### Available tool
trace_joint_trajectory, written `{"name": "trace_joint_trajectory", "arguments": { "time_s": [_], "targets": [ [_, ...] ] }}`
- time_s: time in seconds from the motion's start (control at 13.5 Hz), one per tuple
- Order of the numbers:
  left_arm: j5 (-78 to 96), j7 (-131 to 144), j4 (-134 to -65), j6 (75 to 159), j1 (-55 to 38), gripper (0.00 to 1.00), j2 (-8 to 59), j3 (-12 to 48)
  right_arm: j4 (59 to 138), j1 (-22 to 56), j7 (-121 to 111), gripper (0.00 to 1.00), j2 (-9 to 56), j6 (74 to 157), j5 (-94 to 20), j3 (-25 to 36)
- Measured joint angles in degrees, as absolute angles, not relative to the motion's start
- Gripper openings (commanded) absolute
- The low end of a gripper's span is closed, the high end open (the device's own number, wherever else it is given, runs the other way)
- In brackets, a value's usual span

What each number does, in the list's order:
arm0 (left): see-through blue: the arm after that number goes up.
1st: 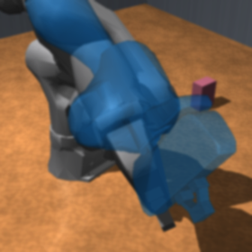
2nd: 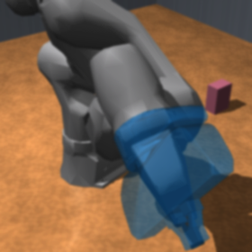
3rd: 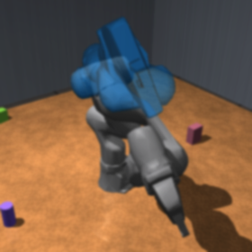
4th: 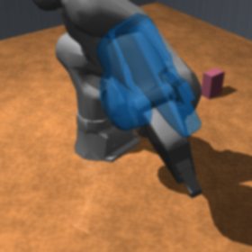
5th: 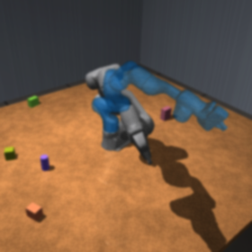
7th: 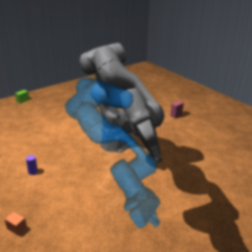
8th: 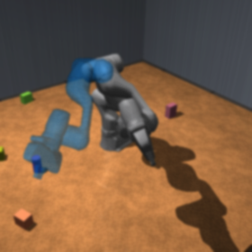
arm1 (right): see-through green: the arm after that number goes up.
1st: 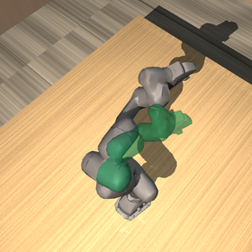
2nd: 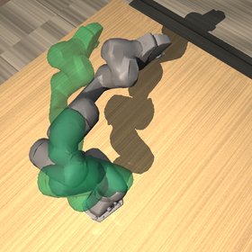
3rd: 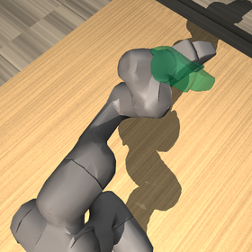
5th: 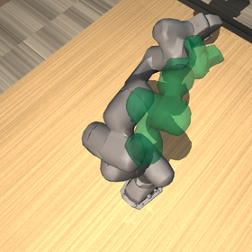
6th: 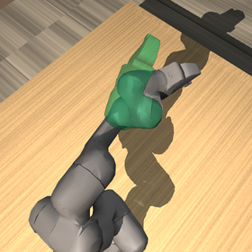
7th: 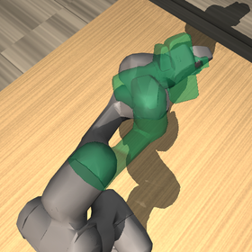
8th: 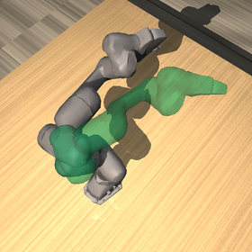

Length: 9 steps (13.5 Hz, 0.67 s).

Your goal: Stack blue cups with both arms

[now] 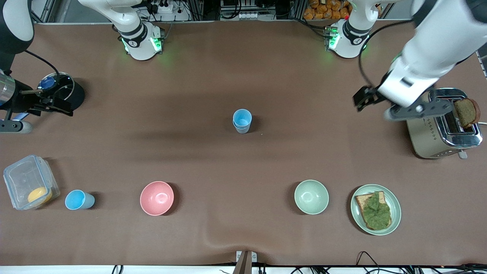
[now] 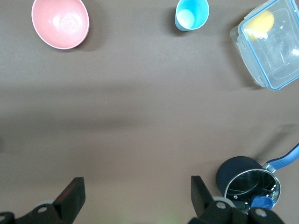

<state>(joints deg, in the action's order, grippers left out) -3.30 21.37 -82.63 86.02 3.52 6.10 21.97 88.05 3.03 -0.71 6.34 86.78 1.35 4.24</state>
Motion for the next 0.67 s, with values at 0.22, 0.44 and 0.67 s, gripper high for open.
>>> {"name": "trace_joint_trajectory", "arguments": {
  "time_s": [0.22, 0.44, 0.67],
  "targets": [
    [-1.0, 14.7, -82.7, 81.9, 7.7, 1.0, 2.4, 21.5, 88.2, 3.0, -0.7, 1.0, 6.4, 86.9, 1.3, 4.3],
    [-0.9, 13.0, -83.5, 78.8, 6.6, 1.0, -0.6, 18.3, 88.2, 3.0, -0.7, 1.0, 6.4, 86.9, 1.2, 4.3],
    [-0.3, 8.4, -84.8, 80.2, -0.3, 1.0, -1.7, 7.0, 88.2, 2.9, -0.7, 1.0, 6.4, 86.9, 1.2, 4.3]
  ]
}}
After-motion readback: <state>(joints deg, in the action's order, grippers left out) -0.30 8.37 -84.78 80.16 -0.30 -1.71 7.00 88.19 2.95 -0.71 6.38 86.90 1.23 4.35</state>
